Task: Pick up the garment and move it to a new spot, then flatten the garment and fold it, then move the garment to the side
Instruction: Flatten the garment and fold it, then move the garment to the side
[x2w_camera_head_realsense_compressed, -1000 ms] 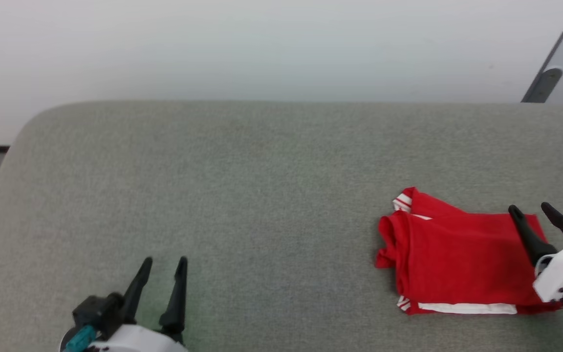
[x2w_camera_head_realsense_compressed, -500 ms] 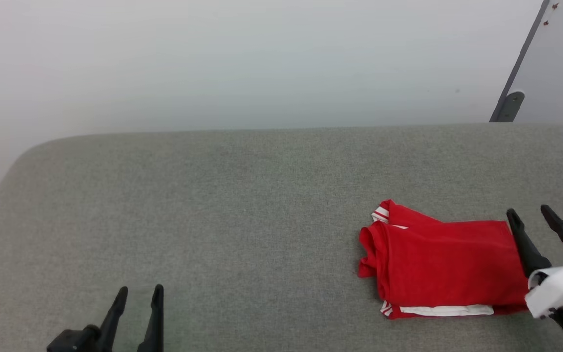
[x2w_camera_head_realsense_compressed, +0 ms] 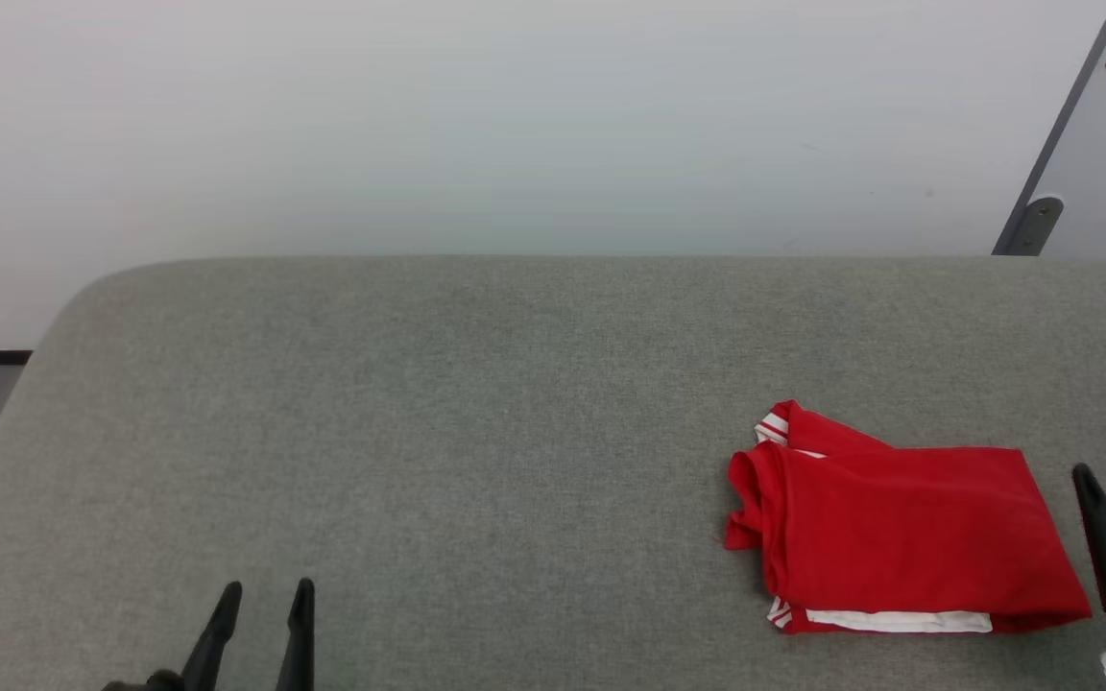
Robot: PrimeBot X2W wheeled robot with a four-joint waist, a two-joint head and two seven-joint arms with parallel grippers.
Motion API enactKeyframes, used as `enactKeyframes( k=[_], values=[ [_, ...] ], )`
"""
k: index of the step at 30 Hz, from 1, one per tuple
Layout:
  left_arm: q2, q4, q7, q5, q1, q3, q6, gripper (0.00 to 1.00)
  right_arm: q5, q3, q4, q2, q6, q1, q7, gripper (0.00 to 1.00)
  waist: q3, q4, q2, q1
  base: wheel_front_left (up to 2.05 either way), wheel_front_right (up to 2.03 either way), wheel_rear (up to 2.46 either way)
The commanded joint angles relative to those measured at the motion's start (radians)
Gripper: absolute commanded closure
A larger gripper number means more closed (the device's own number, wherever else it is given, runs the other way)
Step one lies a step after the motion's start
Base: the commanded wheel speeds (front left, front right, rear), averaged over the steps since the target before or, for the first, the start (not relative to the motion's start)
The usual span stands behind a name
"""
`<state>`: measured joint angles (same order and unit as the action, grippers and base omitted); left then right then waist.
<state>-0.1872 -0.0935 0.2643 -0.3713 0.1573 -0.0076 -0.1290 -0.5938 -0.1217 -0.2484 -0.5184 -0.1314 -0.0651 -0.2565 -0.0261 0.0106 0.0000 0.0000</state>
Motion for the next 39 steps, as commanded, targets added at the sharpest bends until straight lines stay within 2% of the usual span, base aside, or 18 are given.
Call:
enactKeyframes(
  k=[1, 11, 29, 34, 39],
  values=[
    [-0.001, 0.01, -0.001, -0.001, 0.017, 0.002, -0.002, 0.0, 0.011, 0.03, 0.024, 0.013, 0.002, 0.028, 0.005, 0.0, 0.001, 0.003, 0.0, 0.0, 0.0, 0.0, 0.0],
    [0.011, 0.035, -0.001, 0.005, 0.045, 0.008, -0.002, 0.0, 0.063, 0.161, 0.159, 0.081, 0.002, 0.123, 0.07, 0.0, 0.006, 0.005, 0.0, 0.0, 0.0, 0.0, 0.0],
    [0.015, 0.023, -0.001, 0.0, 0.018, 0.002, -0.002, 0.0, 0.099, 0.215, 0.253, 0.135, 0.002, 0.158, 0.125, 0.0, 0.008, 0.01, 0.0, 0.0, 0.0, 0.0, 0.0],
    [0.016, 0.019, -0.001, -0.005, 0.014, -0.001, -0.002, 0.0, 0.099, 0.207, 0.26, 0.107, 0.002, 0.123, 0.148, 0.0, 0.006, 0.015, 0.0, 0.0, 0.0, 0.0, 0.0],
    [0.023, 0.015, -0.001, -0.004, 0.009, -0.006, -0.002, 0.0, 0.089, 0.163, 0.23, 0.033, 0.002, 0.068, 0.222, 0.0, 0.005, 0.026, 0.0, 0.0, 0.0, 0.0, 0.0]
  ],
)
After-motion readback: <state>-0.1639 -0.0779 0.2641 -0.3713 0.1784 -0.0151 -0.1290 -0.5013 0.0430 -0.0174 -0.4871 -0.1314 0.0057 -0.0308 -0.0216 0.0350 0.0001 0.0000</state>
